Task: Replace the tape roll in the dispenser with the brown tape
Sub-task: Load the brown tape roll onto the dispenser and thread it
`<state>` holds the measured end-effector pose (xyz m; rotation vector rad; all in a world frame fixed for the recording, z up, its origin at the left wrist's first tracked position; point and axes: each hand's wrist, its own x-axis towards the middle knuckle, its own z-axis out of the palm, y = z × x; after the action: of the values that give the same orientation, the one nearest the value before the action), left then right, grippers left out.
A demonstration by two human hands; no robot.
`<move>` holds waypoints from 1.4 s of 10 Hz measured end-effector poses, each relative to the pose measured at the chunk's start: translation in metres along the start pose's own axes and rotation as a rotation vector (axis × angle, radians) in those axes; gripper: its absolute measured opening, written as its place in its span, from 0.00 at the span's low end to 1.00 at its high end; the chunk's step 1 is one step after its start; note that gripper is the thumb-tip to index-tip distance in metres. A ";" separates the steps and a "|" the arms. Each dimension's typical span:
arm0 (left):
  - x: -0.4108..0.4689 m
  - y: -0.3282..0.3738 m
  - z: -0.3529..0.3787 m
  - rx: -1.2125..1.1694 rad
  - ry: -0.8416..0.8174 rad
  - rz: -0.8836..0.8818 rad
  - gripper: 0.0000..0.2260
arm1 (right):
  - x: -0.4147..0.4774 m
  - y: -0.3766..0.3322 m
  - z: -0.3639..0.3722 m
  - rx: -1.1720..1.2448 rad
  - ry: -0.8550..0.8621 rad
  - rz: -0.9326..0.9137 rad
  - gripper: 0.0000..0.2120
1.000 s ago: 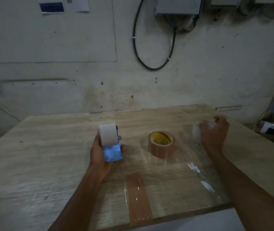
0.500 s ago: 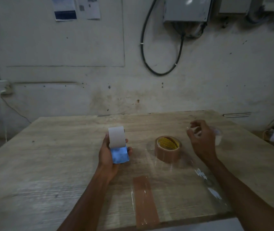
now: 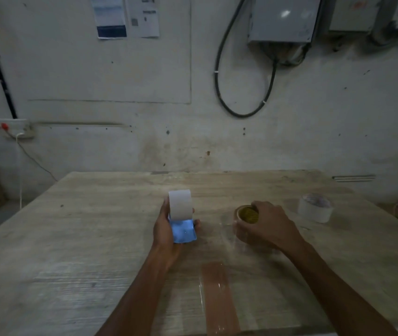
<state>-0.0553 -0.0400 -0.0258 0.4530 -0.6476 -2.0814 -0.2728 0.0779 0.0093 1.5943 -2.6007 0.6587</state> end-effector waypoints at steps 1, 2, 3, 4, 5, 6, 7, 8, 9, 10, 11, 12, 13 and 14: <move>0.000 0.000 0.000 -0.001 -0.015 0.021 0.21 | -0.001 -0.007 -0.005 -0.016 -0.039 0.025 0.37; 0.001 0.000 -0.002 0.001 -0.033 0.026 0.20 | 0.001 -0.012 -0.011 -0.058 -0.093 0.039 0.38; 0.001 0.000 -0.002 0.008 -0.021 0.018 0.20 | 0.002 -0.014 -0.012 -0.075 -0.112 0.068 0.40; 0.004 0.000 -0.004 0.003 -0.010 0.007 0.20 | -0.004 -0.017 -0.017 0.018 -0.055 0.092 0.40; 0.004 -0.001 -0.004 -0.001 -0.014 0.003 0.21 | -0.009 -0.020 -0.018 0.222 0.080 0.075 0.43; 0.003 0.000 -0.004 -0.009 0.018 0.015 0.21 | -0.012 -0.023 -0.013 0.619 0.203 0.052 0.42; 0.005 0.000 -0.009 0.026 0.013 0.031 0.25 | -0.012 -0.024 -0.001 0.962 0.216 0.000 0.40; 0.000 0.000 -0.002 0.214 0.126 0.051 0.19 | -0.013 -0.025 0.008 1.173 0.232 -0.108 0.34; -0.002 0.000 0.002 0.278 0.082 0.040 0.21 | -0.014 -0.022 0.015 1.222 0.195 -0.181 0.32; -0.004 -0.002 0.002 0.251 0.047 0.040 0.20 | -0.016 -0.020 0.017 1.198 0.184 -0.169 0.35; -0.006 -0.001 0.003 0.037 -0.033 -0.011 0.22 | -0.013 -0.018 0.021 1.218 0.170 -0.176 0.32; -0.005 -0.001 0.004 -0.009 -0.085 -0.004 0.20 | -0.014 -0.022 0.021 1.285 0.133 -0.149 0.28; -0.005 -0.002 0.004 0.064 -0.038 0.007 0.24 | -0.018 -0.030 0.020 1.443 0.050 -0.075 0.26; -0.010 -0.001 0.008 -0.022 -0.110 -0.004 0.32 | -0.022 -0.038 0.017 1.536 -0.021 -0.045 0.20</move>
<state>-0.0547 -0.0287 -0.0197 0.3286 -0.6874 -2.1267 -0.2266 0.0752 0.0014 1.6216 -1.8217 2.9899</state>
